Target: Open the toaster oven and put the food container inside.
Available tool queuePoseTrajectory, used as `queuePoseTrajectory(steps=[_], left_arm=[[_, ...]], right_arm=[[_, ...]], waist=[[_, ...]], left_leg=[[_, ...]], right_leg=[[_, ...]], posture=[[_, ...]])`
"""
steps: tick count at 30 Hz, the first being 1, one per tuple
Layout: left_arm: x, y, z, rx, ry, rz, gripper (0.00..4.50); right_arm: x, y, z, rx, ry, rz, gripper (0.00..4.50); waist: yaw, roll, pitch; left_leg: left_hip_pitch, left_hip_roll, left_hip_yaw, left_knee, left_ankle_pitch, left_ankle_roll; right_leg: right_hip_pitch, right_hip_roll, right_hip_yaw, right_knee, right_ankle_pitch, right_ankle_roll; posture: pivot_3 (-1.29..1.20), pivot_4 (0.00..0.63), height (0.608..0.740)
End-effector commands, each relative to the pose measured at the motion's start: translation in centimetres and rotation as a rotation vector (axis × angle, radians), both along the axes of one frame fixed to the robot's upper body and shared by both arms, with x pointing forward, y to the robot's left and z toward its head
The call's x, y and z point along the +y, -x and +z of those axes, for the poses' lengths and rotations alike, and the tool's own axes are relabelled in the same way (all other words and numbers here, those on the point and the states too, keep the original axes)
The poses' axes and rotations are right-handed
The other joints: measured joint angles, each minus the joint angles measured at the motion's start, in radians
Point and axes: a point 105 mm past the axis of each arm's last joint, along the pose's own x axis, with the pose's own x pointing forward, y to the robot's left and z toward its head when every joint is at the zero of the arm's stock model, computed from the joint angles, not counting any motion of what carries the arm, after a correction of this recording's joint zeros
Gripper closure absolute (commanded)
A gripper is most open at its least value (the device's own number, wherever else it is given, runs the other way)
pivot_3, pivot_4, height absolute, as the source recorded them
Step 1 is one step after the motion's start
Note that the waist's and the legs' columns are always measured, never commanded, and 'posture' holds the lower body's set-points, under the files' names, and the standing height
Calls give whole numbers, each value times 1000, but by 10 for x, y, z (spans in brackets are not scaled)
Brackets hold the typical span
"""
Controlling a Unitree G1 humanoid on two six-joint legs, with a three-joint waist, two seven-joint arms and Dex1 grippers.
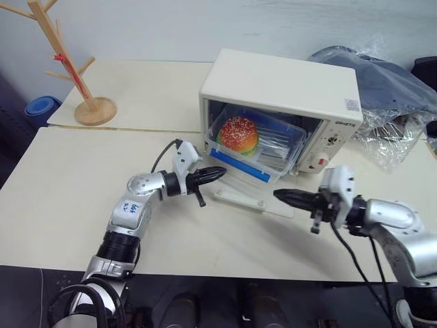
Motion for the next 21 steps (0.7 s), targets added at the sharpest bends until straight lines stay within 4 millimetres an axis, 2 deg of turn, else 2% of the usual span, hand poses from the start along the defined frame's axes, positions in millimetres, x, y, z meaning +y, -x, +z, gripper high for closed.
queuePoseTrajectory(steps=[1,5,8,10,16,19,21], left_arm=[[-10,-7,12,-61,0,-17,4494],[-17,-22,16,-75,8,27,4494],[-24,-35,24,-82,50,75,4494],[-28,-41,28,-87,76,93,4494],[-38,-56,37,-100,140,160,4494],[-38,-60,38,-114,142,193,4494],[-33,-55,36,-128,121,171,4494]], right_arm=[[11,-21,7,-83,-9,-54,4464],[-8,-51,10,-137,28,-158,4464],[-18,-72,20,-190,7,-235,4464],[-17,-79,23,-218,1,-245,4464],[-1,-97,32,-283,-64,-288,4464],[4,-99,31,-286,-72,-297,4464],[6,-93,30,-274,-71,-268,4464]], waist=[[1,0,0],[7,0,0],[10,0,0],[12,0,0],[10,0,0],[9,0,0],[6,0,0]], left_leg=[[0,0,0,0,1,-1],[-1,-1,0,0,2,-4],[-5,-1,0,1,2,-4],[-10,-1,0,3,2,-4],[-11,-1,7,5,3,-4],[-11,-1,8,6,3,-4],[-11,-1,8,5,3,-4]], right_leg=[[0,0,0,0,0,0],[0,0,-1,-1,0,0],[-2,0,-2,-1,0,1],[-6,0,-2,0,1,1],[-12,0,-3,7,1,2],[-13,0,-2,8,1,3],[-14,0,-1,11,1,3]], posture=[[0,150,740],[0,150,740],[0,150,740],[0,150,740],[0,150,740],[0,150,740],[0,150,740]])
